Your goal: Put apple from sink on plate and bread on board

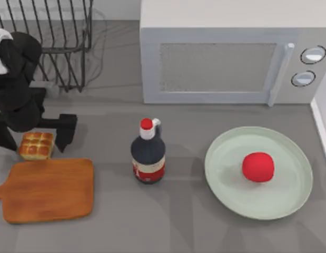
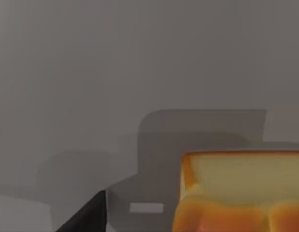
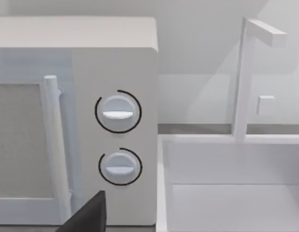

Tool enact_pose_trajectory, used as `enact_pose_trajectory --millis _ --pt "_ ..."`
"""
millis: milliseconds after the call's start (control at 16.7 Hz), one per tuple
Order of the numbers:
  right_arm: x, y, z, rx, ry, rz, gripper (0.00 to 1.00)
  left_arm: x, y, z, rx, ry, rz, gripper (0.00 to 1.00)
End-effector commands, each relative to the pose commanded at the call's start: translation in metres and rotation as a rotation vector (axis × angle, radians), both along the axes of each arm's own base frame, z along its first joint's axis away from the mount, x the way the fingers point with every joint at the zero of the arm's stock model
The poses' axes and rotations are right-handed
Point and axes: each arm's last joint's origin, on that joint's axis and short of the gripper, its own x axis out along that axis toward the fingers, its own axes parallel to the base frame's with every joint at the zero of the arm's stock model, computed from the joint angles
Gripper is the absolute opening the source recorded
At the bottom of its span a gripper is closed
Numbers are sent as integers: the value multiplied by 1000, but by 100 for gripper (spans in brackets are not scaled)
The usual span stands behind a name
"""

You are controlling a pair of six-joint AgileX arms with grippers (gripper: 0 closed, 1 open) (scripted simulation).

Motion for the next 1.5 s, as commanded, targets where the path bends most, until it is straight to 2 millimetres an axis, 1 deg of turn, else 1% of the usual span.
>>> enact_pose_trajectory --millis 120,300,1080,1140,1500 --pt "0 0 0 0 0 0 100 -1 0 -9 1 8 0 100" --pt "0 0 0 0 0 0 100 -1 0 -9 1 8 0 100" --pt "0 0 0 0 0 0 100 -1 0 -9 1 8 0 2" --pt "0 0 0 0 0 0 100 -1 0 -9 1 8 0 0" --pt "0 0 0 0 0 0 100 -1 0 -9 1 8 0 0"
